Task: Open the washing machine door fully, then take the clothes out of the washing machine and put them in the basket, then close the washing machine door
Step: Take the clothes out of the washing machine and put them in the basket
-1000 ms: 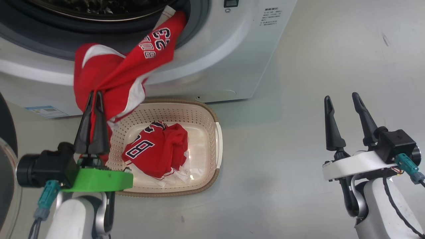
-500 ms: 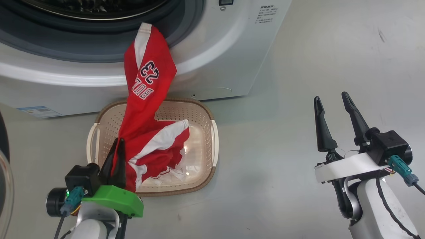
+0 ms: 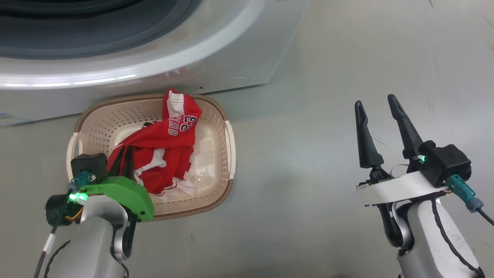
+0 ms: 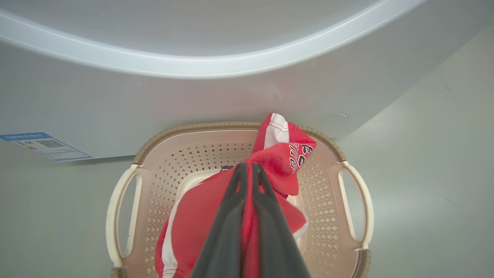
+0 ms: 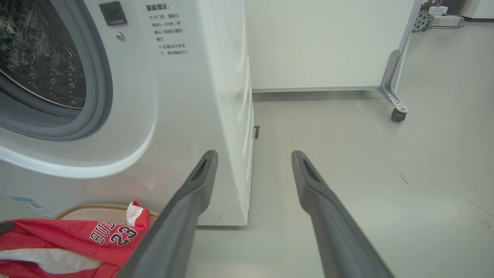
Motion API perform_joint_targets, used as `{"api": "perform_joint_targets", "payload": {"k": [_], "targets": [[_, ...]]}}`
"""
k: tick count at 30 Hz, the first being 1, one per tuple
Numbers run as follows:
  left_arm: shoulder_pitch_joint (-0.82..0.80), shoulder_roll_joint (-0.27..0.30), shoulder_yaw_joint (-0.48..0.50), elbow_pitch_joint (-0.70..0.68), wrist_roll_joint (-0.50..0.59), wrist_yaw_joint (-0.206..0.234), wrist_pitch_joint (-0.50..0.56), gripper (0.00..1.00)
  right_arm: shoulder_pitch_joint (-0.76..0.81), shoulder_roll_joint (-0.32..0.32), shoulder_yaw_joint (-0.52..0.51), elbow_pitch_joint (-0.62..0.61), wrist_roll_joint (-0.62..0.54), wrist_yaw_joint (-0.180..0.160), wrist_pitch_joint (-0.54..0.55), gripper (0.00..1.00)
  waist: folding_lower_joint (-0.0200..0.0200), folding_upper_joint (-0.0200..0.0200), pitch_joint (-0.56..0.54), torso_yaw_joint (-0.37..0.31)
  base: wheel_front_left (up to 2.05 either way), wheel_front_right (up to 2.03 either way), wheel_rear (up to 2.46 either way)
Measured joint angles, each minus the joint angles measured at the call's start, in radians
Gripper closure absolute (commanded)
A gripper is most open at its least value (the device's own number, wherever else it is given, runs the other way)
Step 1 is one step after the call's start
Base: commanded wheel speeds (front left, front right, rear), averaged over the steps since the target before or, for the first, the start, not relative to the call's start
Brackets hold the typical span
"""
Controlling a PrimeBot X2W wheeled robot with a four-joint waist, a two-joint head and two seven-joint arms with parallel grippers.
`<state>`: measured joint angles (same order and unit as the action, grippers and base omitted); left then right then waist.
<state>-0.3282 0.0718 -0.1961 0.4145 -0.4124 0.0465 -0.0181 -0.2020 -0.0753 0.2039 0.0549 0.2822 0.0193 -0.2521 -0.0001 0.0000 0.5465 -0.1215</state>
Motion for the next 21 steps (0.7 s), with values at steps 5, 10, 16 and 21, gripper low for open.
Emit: {"api": "perform_joint_targets", "payload": {"k": [5, 10, 16, 21], "targets": [[-0.087, 0.019, 0.004, 0.088, 0.001, -0.013, 0.026, 1.0, -0.017, 0.005, 0.007, -0.009, 0.008, 0.0, 0.0, 0.0, 0.0, 0.0, 0.055, -0.031, 0.0, 0.0, 0.0], [-0.174, 0.053, 0.002, 0.152, 0.02, -0.025, 0.027, 1.0, -0.044, 0.012, 0.009, -0.02, 0.017, 0.005, 0.0, 0.0, 0.0001, 0.0, 0.111, -0.065, 0.0, 0.0, 0.0], [-0.217, 0.071, -0.005, 0.256, 0.034, -0.035, 0.044, 1.0, -0.067, 0.015, 0.011, -0.029, 0.02, 0.006, 0.0, 0.0, 0.0001, 0.0, 0.171, -0.104, 0.0, 0.0, 0.0], [-0.263, 0.073, 0.002, 0.318, 0.034, -0.044, 0.042, 1.0, -0.081, 0.016, 0.01, -0.034, 0.024, 0.006, 0.0, 0.0, 0.0001, 0.0, 0.217, -0.13, 0.0, 0.0, 0.0]]}}
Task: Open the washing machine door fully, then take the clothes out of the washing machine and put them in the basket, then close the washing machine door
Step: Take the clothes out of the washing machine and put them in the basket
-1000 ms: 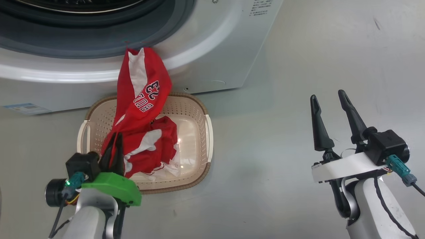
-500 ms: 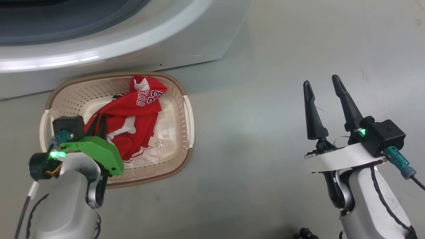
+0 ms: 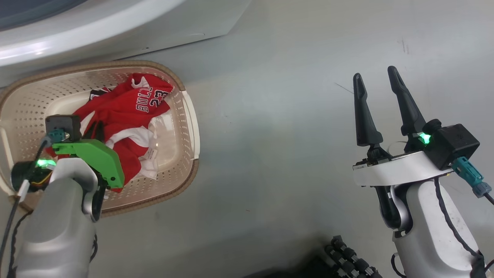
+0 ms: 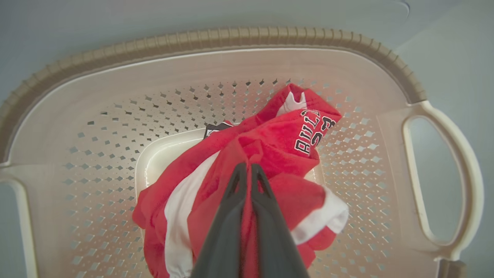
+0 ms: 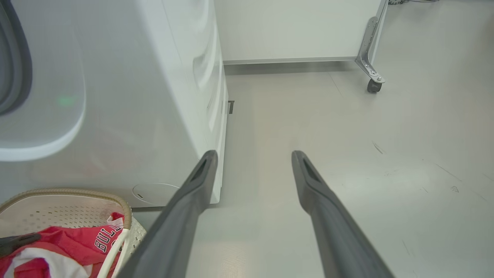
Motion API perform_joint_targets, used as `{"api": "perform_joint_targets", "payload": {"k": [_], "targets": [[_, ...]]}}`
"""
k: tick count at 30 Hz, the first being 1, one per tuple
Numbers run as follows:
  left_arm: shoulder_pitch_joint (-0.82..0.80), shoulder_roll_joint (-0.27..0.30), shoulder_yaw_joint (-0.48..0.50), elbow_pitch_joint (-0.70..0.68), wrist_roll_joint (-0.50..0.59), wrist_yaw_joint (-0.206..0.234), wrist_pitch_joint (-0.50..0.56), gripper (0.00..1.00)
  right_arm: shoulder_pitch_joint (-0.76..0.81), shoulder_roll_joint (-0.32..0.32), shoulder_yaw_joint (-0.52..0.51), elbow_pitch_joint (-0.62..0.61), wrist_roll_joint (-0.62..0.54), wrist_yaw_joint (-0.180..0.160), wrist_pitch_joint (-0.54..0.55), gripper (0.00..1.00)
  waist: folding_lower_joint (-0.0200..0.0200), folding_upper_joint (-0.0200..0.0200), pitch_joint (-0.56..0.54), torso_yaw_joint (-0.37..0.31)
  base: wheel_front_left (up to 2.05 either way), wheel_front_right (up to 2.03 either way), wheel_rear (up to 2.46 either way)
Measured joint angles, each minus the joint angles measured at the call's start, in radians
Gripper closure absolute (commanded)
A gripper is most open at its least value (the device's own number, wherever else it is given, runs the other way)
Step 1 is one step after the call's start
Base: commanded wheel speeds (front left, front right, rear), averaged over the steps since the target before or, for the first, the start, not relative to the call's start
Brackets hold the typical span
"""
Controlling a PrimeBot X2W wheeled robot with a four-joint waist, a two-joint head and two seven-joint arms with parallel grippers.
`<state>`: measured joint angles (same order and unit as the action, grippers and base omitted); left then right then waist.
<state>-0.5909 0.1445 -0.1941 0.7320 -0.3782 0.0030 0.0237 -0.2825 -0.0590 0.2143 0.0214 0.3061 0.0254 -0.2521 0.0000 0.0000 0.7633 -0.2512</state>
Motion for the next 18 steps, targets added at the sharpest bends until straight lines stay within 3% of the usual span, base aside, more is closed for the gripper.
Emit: {"api": "perform_joint_targets", "payload": {"k": [11, 12, 14, 16, 18], "targets": [[-0.089, 0.03, 0.016, 0.108, 0.003, -0.01, -0.047, 1.0, -0.023, 0.005, -0.006, 0.0, 0.0, 0.004, 0.0, 0.0, 0.0001, 0.0, 0.053, -0.023, 0.0, 0.0, 0.0], [-0.089, 0.026, 0.023, 0.12, -0.006, -0.01, -0.048, 0.88, -0.023, 0.005, -0.006, 0.001, 0.0, 0.004, 0.0, 0.0, 0.0001, 0.0, 0.052, -0.023, 0.0, 0.0, 0.0], [-0.089, 0.024, 0.032, 0.137, -0.009, -0.01, -0.061, 0.4, -0.023, 0.006, -0.006, 0.002, 0.0, 0.004, 0.0, 0.0, 0.0001, 0.0, 0.05, -0.022, 0.0, 0.0, 0.0], [-0.089, 0.022, 0.032, 0.151, -0.012, -0.012, -0.081, 0.0, -0.024, 0.007, -0.011, 0.004, 0.0, 0.004, 0.0, 0.0, 0.0, 0.0, 0.048, -0.02, 0.0, 0.0, 0.0], [-0.09, 0.013, 0.034, 0.165, -0.016, -0.017, -0.097, 0.0, -0.024, 0.007, -0.018, 0.008, 0.0, 0.004, 0.0, 0.0, 0.0, 0.0, 0.043, -0.015, 0.0, 0.0, 0.0]]}}
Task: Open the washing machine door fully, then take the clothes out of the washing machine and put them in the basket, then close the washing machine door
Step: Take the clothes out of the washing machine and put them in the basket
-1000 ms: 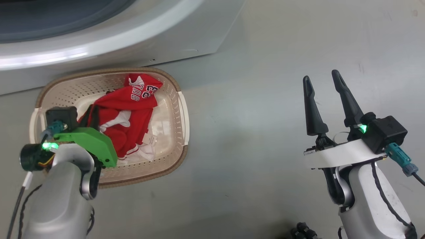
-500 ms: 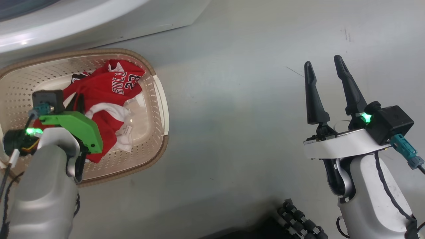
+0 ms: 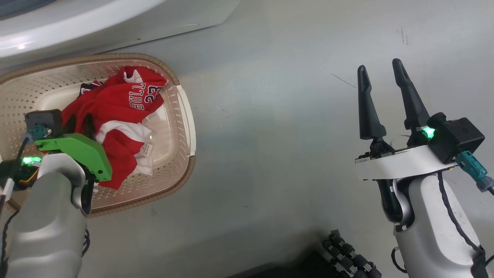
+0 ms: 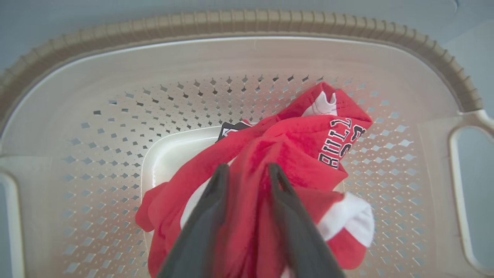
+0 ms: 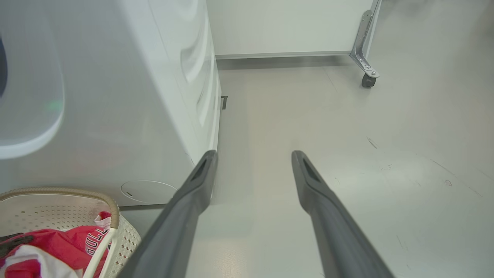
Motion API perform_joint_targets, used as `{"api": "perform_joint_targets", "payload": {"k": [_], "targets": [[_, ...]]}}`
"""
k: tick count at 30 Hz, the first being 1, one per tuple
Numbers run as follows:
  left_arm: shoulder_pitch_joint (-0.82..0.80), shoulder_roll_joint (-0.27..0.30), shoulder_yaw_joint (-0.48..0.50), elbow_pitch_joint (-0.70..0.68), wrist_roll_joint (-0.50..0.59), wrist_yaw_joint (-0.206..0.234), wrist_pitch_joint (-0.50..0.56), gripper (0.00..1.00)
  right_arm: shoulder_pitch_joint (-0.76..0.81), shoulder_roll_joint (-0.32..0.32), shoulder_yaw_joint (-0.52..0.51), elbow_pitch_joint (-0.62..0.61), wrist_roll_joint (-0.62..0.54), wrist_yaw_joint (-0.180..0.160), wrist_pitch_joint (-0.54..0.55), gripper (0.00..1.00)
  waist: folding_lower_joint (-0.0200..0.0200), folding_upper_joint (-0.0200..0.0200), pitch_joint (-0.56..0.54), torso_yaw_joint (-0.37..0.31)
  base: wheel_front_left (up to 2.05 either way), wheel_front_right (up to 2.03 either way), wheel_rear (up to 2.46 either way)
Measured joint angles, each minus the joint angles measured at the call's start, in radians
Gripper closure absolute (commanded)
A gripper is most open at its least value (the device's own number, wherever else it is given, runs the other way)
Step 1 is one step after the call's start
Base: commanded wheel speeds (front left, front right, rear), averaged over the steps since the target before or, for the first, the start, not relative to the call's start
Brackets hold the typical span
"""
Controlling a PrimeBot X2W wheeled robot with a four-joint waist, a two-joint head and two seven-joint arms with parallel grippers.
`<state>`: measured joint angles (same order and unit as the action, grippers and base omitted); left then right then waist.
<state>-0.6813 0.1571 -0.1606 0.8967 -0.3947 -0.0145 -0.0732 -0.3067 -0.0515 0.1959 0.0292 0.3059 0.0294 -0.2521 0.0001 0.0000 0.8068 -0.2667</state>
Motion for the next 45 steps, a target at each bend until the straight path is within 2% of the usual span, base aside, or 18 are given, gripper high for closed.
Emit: {"api": "perform_joint_targets", "payload": {"k": [5, 11, 20, 23, 32, 45], "targets": [[-0.001, -0.012, 0.004, 0.02, -0.001, -0.001, -0.064, 0.0, -0.001, 0.001, -0.001, 0.012, -0.002, 0.0, 0.0, 0.0, 0.0, 0.0, -0.021, 0.014, 0.0, 0.0, 0.0], [-0.001, -0.027, -0.002, 0.018, 0.001, -0.027, -0.163, 0.0, -0.002, 0.002, -0.022, 0.03, -0.01, 0.001, 0.0, 0.0, 0.0, 0.0, -0.064, 0.034, 0.0, 0.0, 0.0], [0.048, -0.073, 0.001, -0.045, 0.005, -0.035, -0.185, 0.0, 0.006, -0.017, -0.056, 0.062, -0.037, 0.004, 0.0, 0.0, 0.0, 0.0, -0.16, 0.087, 0.0, 0.0, 0.0], [0.081, -0.08, 0.012, -0.094, 0.005, -0.033, -0.184, 0.0, 0.016, -0.023, -0.065, 0.073, -0.037, 0.005, 0.0, 0.0, 0.0, 0.0, -0.198, 0.11, 0.0, 0.0, 0.0], [0.16, -0.085, 0.06, -0.387, 0.056, -0.017, -0.183, 0.0, 0.072, -0.045, -0.084, 0.096, -0.056, 0.005, 0.0, 0.0, 0.0, 0.0, -0.319, 0.177, 0.0, 0.0, 0.0], [0.412, -0.086, 0.041, -0.56, 0.125, -0.008, -0.183, 0.0, 0.183, -0.044, -0.077, 0.142, -0.063, 0.012, 0.0, 0.0, -0.0001, 0.0, -0.527, 0.246, 0.0, 0.0, 0.0]]}}
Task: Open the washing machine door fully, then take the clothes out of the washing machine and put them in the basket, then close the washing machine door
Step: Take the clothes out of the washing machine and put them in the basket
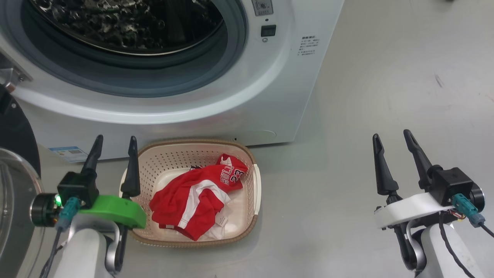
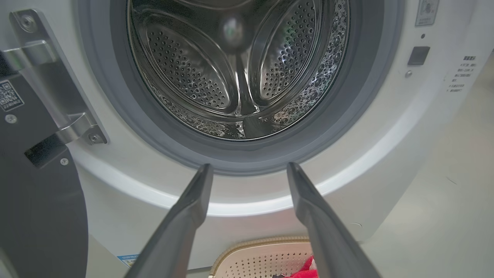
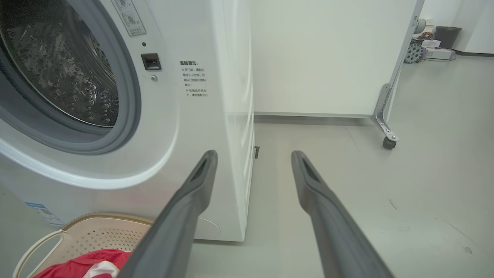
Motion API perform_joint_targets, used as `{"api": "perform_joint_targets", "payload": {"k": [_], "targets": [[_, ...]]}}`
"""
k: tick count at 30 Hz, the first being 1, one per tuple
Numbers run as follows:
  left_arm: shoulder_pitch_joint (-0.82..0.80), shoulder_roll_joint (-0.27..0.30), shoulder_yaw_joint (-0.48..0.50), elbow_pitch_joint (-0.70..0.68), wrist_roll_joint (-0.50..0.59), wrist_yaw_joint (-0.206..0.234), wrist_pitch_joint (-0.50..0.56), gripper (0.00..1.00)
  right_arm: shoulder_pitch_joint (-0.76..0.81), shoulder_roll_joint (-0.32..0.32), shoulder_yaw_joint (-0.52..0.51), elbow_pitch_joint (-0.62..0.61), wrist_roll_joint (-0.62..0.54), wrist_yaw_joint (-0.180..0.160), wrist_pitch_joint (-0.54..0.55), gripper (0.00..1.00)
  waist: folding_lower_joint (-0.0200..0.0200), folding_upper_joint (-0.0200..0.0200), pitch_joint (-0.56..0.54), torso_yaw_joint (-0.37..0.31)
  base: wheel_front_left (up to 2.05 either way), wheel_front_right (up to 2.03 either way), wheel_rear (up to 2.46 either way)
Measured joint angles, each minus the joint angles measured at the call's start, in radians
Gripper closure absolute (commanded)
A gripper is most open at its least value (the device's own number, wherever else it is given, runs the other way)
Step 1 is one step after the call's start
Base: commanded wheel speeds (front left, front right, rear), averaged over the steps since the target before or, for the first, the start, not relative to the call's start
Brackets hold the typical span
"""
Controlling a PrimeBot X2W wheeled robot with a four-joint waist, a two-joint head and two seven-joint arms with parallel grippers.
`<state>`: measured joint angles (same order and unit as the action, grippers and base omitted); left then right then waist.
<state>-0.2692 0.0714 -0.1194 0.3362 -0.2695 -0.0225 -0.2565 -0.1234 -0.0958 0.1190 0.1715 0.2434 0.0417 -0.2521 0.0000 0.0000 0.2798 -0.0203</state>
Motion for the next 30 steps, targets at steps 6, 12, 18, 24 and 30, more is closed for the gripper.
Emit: {"api": "perform_joint_targets", "payload": {"k": [6, 12, 18, 24, 30], "targets": [[0.095, 0.0, -0.009, -0.051, 0.011, 0.009, 0.0, 0.0, 0.051, 0.0, 0.0, 0.007, 0.0, -0.001, 0.0, 0.0, 0.0, 0.0, -0.083, 0.009, 0.0, 0.0, 0.0], [0.162, 0.001, -0.012, -0.09, 0.016, 0.018, 0.0, 0.0, 0.09, 0.001, 0.003, 0.006, 0.0, -0.002, 0.0, 0.0, 0.0, 0.0, -0.146, 0.01, 0.0, 0.0, 0.0], [0.21, 0.001, -0.013, -0.122, 0.016, 0.024, 0.0, 0.0, 0.105, 0.003, 0.003, -0.002, 0.0, -0.009, 0.0, 0.0, 0.0, 0.0, -0.181, 0.006, 0.0, 0.0, 0.0], [0.252, 0.005, -0.016, -0.152, 0.016, 0.031, 0.0, 0.0, 0.127, 0.004, 0.005, -0.01, 0.001, -0.017, 0.0, 0.0, 0.0, 0.0, -0.207, -0.002, 0.0, 0.0, 0.0], [0.279, 0.005, -0.02, -0.188, 0.016, 0.036, 0.01, 0.0, 0.143, 0.004, 0.004, -0.03, 0.001, -0.019, 0.002, 0.0, 0.0, 0.0, -0.219, -0.009, 0.0, 0.0, 0.0]]}}
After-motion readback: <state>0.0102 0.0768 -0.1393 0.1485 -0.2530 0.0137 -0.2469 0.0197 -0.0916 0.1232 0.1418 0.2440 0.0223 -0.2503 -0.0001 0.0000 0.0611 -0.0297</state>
